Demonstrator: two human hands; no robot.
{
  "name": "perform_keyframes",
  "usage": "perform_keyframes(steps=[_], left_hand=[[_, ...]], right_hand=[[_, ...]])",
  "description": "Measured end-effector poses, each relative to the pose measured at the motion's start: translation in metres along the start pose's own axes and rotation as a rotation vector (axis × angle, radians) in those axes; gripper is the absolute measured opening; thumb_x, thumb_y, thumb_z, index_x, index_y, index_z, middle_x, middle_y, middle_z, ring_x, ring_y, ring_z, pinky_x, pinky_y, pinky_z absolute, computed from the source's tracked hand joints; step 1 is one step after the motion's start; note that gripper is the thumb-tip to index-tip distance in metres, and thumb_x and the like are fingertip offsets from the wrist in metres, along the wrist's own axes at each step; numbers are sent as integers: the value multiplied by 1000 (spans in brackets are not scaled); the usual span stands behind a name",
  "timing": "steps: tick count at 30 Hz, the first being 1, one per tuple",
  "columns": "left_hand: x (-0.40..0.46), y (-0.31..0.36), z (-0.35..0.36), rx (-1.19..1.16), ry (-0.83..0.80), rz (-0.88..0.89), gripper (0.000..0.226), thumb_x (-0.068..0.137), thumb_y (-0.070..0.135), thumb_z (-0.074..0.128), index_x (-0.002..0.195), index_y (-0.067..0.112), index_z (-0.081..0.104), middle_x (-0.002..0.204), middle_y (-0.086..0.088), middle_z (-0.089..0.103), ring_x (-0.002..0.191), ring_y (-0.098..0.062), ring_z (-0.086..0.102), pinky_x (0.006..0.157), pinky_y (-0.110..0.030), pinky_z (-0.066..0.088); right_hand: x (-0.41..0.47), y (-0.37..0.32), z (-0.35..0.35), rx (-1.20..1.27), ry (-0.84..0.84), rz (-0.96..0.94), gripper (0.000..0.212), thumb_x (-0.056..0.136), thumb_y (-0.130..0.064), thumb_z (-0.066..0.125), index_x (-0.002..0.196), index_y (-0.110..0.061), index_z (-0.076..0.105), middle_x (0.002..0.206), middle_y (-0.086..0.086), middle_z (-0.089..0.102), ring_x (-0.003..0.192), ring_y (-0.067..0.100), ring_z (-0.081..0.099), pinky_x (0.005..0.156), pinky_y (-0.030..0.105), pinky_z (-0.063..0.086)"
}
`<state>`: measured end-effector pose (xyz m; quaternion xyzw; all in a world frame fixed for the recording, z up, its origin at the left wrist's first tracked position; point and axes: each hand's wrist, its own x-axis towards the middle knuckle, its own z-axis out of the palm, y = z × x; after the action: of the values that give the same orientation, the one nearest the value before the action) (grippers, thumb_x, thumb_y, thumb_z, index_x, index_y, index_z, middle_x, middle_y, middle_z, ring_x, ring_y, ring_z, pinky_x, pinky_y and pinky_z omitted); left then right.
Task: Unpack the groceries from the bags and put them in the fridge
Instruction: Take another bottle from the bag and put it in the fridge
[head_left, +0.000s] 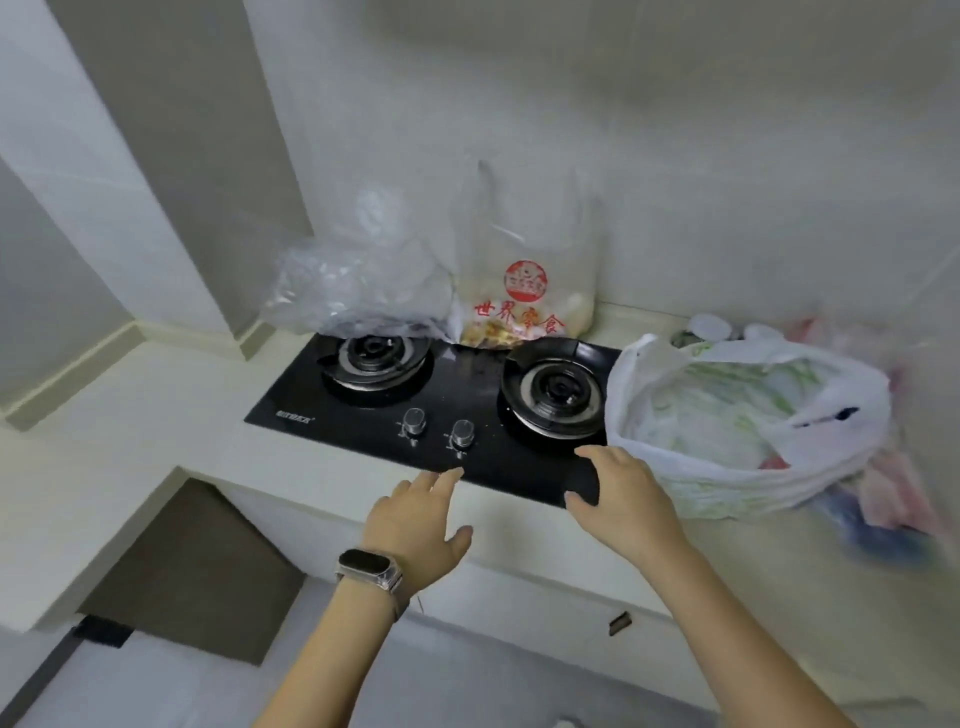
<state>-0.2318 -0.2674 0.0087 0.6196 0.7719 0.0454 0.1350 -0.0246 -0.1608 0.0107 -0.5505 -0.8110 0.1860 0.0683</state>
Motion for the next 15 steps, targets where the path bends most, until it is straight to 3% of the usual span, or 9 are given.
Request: perform_keyframes(steps=[15], left_hand=[[164, 186, 33, -127, -140, 303, 62, 91, 48, 46, 146, 32, 23, 138, 8, 44, 124, -19, 47, 96, -35, 45]], right_hand=[[102, 159, -62, 99, 15, 178, 49, 88, -33, 57, 136, -26, 46, 132, 0, 52, 121, 21, 49, 92, 34, 47]])
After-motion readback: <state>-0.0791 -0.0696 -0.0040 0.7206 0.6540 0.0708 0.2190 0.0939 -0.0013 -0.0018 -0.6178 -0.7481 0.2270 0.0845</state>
